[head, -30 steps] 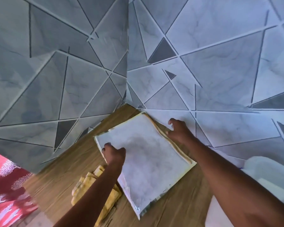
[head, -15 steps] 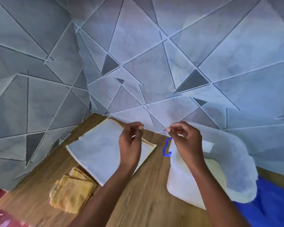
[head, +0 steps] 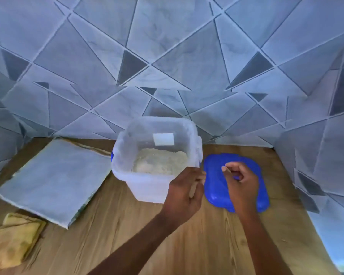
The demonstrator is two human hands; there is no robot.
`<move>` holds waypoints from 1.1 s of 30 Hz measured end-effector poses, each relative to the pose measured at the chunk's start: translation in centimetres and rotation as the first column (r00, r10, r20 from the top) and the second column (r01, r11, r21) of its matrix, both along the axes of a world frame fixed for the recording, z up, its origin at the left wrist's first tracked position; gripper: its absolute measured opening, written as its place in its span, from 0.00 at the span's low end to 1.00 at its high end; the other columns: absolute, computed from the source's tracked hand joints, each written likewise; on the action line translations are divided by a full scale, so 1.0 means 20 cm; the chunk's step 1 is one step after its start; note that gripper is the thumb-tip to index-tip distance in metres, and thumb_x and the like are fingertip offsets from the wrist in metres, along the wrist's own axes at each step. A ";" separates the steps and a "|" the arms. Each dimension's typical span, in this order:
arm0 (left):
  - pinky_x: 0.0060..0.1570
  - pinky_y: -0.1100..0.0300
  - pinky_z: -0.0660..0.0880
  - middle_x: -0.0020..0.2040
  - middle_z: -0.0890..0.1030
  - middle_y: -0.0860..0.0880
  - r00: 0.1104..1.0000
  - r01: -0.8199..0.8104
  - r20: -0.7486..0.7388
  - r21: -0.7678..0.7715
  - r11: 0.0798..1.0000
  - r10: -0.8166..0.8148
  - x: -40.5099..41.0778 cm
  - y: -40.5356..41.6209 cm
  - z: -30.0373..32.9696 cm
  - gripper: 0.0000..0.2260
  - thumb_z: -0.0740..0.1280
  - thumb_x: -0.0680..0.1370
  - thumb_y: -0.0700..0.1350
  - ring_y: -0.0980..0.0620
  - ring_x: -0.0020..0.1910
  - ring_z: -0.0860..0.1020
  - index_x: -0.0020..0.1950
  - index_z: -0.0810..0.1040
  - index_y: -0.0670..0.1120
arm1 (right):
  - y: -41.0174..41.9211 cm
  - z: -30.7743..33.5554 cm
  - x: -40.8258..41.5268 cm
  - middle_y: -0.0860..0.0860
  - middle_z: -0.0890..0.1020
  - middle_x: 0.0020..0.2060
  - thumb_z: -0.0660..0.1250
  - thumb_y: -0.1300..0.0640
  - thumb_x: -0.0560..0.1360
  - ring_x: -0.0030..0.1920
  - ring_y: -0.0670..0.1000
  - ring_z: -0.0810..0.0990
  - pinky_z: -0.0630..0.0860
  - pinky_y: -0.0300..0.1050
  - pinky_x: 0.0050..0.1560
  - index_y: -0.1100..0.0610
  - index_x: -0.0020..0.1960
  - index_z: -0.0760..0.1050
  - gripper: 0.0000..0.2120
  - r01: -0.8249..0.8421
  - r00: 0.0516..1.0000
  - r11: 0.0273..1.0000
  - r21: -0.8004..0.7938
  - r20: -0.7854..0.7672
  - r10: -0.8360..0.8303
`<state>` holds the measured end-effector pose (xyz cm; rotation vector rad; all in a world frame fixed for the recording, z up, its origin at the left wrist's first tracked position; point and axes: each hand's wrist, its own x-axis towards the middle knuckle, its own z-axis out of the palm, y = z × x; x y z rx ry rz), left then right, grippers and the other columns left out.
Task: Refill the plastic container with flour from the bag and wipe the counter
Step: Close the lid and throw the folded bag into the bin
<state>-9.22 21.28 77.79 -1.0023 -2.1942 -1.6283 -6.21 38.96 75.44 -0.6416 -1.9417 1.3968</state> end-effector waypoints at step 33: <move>0.56 0.80 0.65 0.69 0.75 0.53 0.903 0.034 0.387 -0.494 0.869 0.185 0.01 0.57 -0.48 0.23 0.70 0.78 0.44 0.56 0.67 0.74 0.72 0.71 0.49 | 0.88 -0.70 0.24 0.55 0.84 0.60 0.74 0.65 0.73 0.59 0.60 0.84 0.81 0.62 0.59 0.55 0.64 0.80 0.20 -0.008 0.989 0.588 -0.809 -0.092 -0.113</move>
